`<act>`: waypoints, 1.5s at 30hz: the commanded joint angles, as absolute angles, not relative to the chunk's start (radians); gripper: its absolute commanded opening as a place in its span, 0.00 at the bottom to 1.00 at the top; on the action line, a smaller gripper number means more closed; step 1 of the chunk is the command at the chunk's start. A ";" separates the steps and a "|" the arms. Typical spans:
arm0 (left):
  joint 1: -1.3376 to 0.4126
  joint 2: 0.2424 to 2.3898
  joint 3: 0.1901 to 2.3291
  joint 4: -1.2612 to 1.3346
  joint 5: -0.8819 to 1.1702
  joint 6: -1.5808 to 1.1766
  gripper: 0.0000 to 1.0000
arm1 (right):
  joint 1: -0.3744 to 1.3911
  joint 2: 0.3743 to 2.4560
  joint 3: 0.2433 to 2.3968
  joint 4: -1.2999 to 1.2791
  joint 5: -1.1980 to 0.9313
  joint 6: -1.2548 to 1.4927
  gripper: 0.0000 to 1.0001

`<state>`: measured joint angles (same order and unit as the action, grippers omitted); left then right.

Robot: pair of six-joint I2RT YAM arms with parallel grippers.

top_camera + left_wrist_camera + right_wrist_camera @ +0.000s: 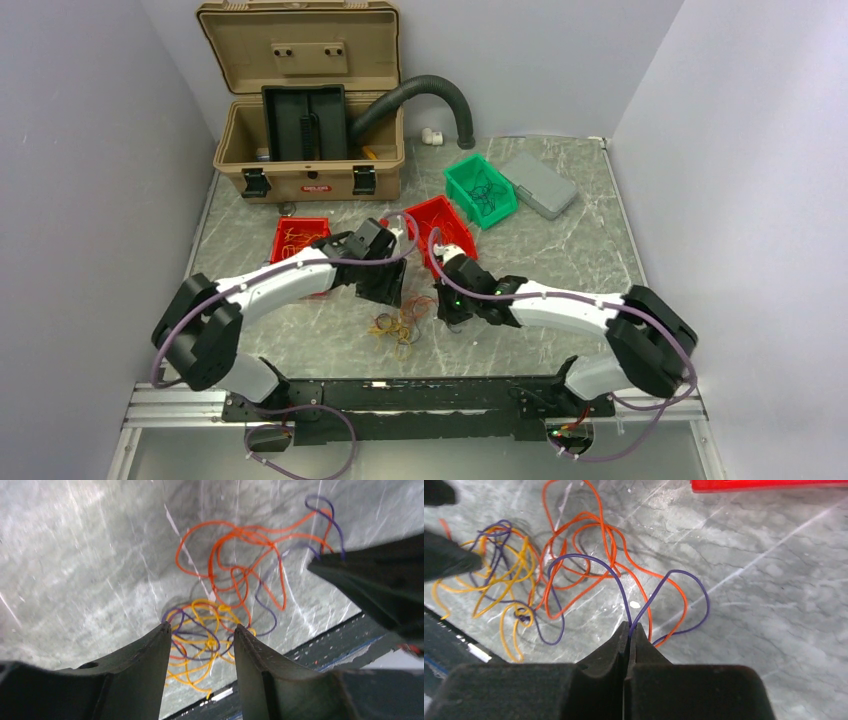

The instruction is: Untangle the cables

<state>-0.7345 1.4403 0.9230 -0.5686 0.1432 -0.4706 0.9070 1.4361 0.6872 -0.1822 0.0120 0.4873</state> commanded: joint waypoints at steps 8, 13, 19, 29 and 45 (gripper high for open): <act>-0.711 1.657 1.118 -0.548 0.138 -0.425 0.46 | 0.911 1.318 0.656 -0.165 0.040 0.518 0.00; -0.712 1.700 1.086 -0.506 0.166 -0.425 0.49 | 0.911 1.299 0.657 -0.166 0.047 0.519 0.00; -0.726 1.755 1.058 -0.465 0.174 -0.448 0.53 | 0.912 1.247 0.650 -0.200 0.068 0.518 0.00; -0.778 1.827 1.031 -0.470 0.005 -0.542 0.11 | 0.912 1.116 0.614 -0.253 0.146 0.568 0.00; -0.655 1.475 0.995 -0.733 -0.405 -0.601 0.00 | 0.906 0.788 0.623 -0.796 0.731 1.033 0.00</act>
